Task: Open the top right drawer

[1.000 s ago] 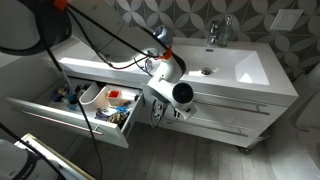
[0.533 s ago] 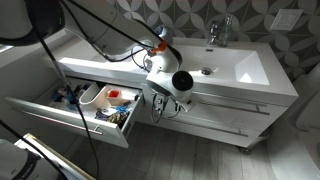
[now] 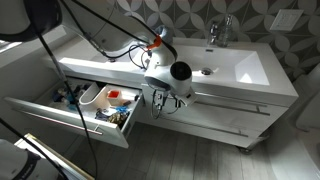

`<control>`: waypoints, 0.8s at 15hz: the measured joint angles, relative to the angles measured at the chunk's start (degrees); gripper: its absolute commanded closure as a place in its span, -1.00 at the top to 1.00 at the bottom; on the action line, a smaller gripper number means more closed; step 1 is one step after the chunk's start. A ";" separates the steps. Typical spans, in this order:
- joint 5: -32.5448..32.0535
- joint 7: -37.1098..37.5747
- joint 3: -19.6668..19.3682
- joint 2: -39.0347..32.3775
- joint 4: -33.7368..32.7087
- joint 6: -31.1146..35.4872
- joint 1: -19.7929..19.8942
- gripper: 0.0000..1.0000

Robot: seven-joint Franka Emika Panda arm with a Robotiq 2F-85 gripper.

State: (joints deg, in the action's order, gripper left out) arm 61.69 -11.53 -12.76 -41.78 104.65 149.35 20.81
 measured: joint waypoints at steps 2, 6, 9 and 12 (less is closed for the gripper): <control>-1.33 1.43 -0.02 0.18 0.26 0.44 -0.08 -0.92; -1.44 1.75 -0.02 1.14 2.07 1.67 -0.03 -0.92; -1.44 1.80 -0.09 2.02 3.63 2.44 0.09 -0.92; -1.44 1.91 -0.14 2.55 4.58 2.79 0.23 -0.92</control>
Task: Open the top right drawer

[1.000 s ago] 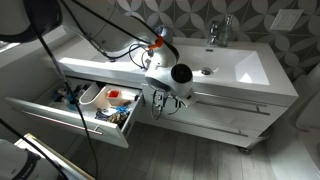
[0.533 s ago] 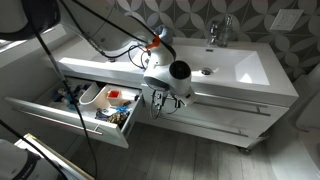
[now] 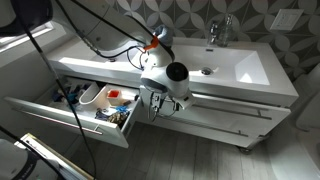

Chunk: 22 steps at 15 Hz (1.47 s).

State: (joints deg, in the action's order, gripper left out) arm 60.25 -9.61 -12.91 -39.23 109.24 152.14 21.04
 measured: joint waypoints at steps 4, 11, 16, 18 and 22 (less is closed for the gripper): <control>0.00 0.38 -0.03 0.48 0.91 0.62 0.04 -0.92; 0.00 0.98 -0.07 0.94 1.73 1.19 0.05 -0.92; 0.00 1.19 -0.08 0.94 1.74 1.16 0.05 -0.92; 0.00 1.19 -0.07 0.94 1.72 1.01 0.10 -0.92; 0.00 1.17 0.08 0.90 1.48 0.09 0.58 -0.67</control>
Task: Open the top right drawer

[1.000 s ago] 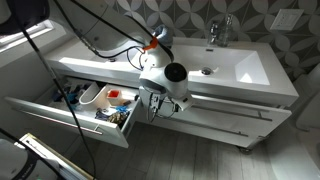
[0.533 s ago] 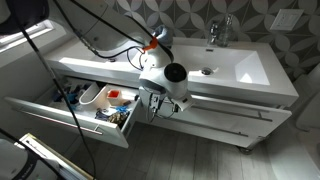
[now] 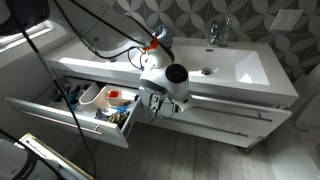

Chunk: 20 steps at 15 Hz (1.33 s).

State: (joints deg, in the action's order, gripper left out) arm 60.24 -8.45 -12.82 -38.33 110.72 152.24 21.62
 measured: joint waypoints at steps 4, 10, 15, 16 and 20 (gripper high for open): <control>0.00 0.00 0.01 0.00 0.00 -0.01 0.01 -0.67; 0.00 0.00 0.01 0.00 0.00 -0.01 0.01 -0.92; -2.42 3.76 0.02 -0.32 -0.51 1.82 -1.20 -0.92; -3.10 5.25 -0.18 -0.30 -0.38 2.18 -1.51 -0.92; -3.45 7.11 -0.35 -0.13 0.04 2.61 -1.69 -0.92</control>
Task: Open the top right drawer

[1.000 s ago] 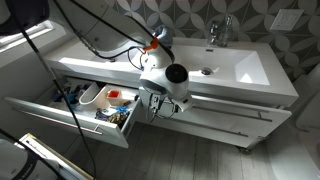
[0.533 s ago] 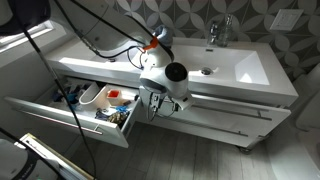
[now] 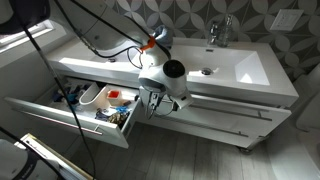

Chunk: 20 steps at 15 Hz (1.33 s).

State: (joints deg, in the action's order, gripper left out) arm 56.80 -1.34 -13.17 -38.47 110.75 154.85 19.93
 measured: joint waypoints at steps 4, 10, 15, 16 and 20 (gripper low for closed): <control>0.00 0.00 0.00 0.11 0.17 -0.03 0.09 -0.92; 0.00 -0.09 0.00 0.12 0.17 -0.07 0.11 -0.92; 0.00 -0.44 0.06 0.16 0.17 -0.34 0.27 -0.92; 0.00 -0.56 0.07 0.17 0.17 -0.43 0.34 -0.92; 0.00 -0.96 0.39 0.18 0.12 -0.60 0.75 -0.92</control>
State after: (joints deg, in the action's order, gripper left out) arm 56.79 -2.30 -12.78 -38.28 110.87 154.25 20.68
